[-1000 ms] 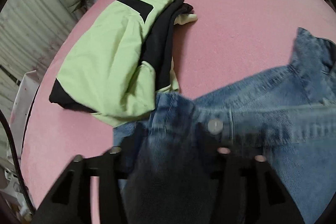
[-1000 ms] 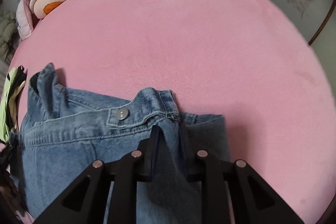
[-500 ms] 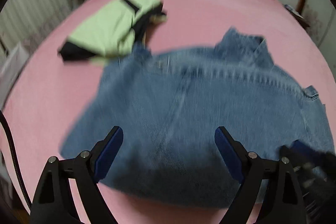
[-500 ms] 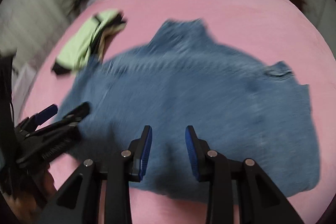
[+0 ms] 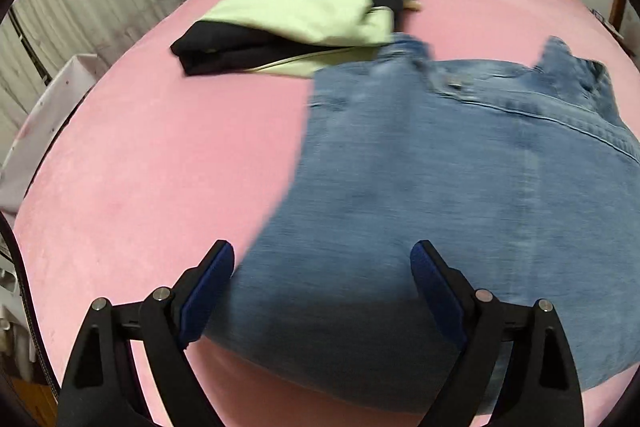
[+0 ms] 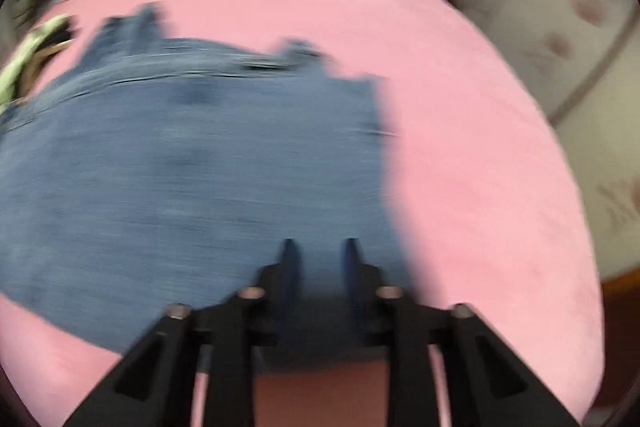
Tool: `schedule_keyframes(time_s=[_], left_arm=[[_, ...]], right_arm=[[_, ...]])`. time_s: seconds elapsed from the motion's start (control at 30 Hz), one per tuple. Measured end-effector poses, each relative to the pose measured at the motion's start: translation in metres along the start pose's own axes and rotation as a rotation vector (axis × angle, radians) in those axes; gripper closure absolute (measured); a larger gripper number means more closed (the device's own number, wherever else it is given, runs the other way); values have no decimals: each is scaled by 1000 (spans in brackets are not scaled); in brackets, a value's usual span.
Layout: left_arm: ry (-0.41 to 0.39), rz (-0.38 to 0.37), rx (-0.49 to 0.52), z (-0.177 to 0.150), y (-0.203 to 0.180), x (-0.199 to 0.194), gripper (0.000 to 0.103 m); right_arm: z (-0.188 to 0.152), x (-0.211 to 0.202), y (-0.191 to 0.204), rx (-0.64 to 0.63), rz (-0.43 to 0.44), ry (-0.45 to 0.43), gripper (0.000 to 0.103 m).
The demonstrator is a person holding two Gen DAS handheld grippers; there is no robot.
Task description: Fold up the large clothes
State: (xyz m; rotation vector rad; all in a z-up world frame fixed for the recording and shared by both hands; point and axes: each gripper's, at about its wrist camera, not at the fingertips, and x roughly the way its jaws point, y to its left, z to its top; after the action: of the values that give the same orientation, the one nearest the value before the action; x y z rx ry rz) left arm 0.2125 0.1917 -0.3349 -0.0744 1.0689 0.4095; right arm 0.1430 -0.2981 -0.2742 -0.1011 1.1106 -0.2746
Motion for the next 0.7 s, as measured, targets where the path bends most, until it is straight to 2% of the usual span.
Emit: schedule_keyframes(time_s=[0.03, 0.07, 0.13, 0.33, 0.4, 0.47, 0.7], left_arm=[[0, -7, -2, -1, 5, 3, 13], [4, -14, 1, -4, 9, 7, 12], [6, -44, -9, -8, 14, 11, 12], [64, -41, -62, 2, 17, 7, 12], [82, -46, -65, 6, 16, -6, 13], [92, -90, -76, 9, 16, -24, 13], [87, -213, -68, 20, 6, -113, 13]], right_arm=[[-3, 2, -13, 24, -7, 2, 87], [-6, 6, -27, 53, -26, 13, 76], [-8, 11, -33, 66, -19, 20, 69], [2, 3, -29, 104, -56, 19, 69], [7, -19, -30, 153, -17, -5, 69], [9, -39, -27, 169, 10, -31, 69], [7, -121, 4, 130, 163, -82, 69]])
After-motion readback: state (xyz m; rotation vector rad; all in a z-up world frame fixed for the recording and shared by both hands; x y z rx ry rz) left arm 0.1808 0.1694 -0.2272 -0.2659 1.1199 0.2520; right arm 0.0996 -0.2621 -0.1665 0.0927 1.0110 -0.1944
